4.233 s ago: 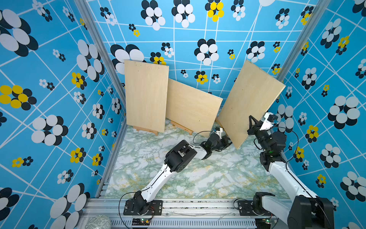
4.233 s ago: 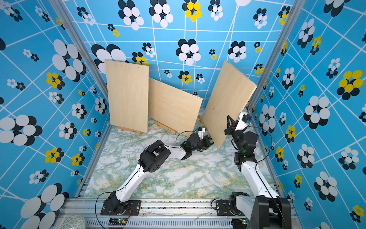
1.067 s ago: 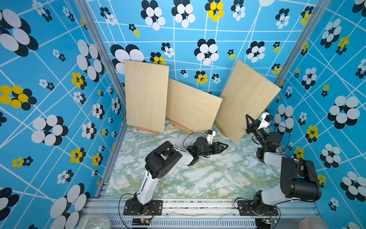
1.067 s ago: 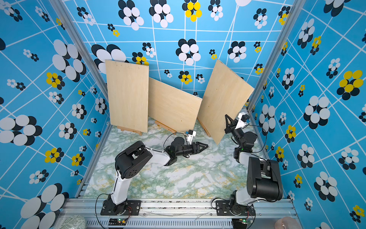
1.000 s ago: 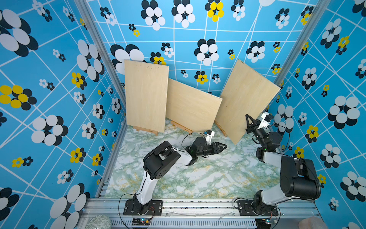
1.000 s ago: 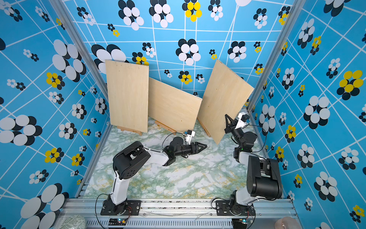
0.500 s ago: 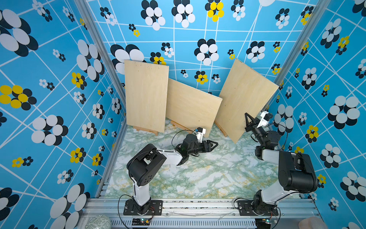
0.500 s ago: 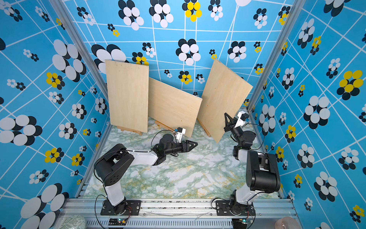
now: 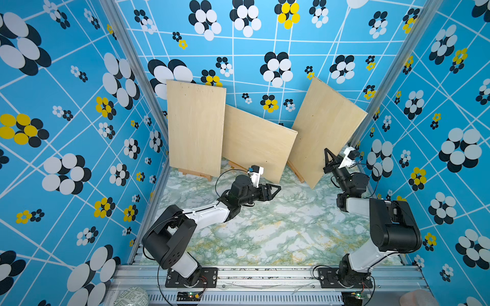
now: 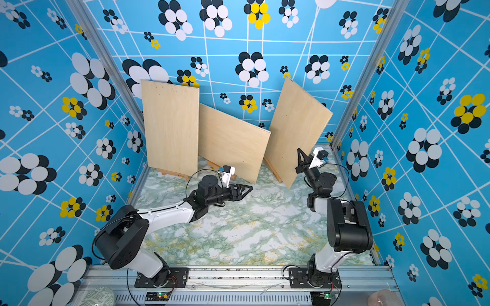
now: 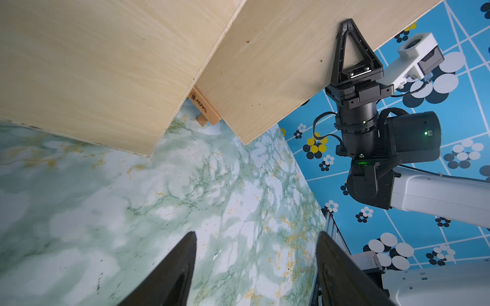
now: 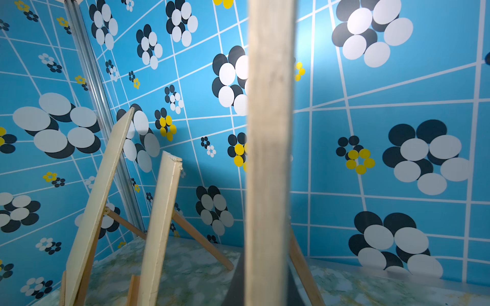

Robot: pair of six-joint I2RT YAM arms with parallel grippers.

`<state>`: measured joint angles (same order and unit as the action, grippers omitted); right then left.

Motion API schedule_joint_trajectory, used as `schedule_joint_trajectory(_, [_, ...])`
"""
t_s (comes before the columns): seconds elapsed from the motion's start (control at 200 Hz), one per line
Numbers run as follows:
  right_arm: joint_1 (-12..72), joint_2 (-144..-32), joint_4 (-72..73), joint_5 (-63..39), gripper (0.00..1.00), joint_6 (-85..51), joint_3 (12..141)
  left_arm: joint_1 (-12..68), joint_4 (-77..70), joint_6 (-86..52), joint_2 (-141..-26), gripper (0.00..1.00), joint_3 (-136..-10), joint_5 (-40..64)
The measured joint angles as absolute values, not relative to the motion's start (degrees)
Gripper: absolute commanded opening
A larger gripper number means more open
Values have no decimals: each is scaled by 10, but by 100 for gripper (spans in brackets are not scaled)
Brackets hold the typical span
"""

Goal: Assemble the easel
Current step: Place the drawing board on the easel.

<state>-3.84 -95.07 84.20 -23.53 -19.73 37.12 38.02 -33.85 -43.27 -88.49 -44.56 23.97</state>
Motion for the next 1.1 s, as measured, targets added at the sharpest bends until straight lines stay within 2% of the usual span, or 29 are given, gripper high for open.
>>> schedule_joint_trajectory(0.47, [-27,-1004,867,-232,0,-195,415,349,-306,-418,-858,73,-417,231])
schedule_joint_trajectory(1.105, [-27,-1021,879,-240,0,-204,427,331,-309,-420,-858,74,-412,232])
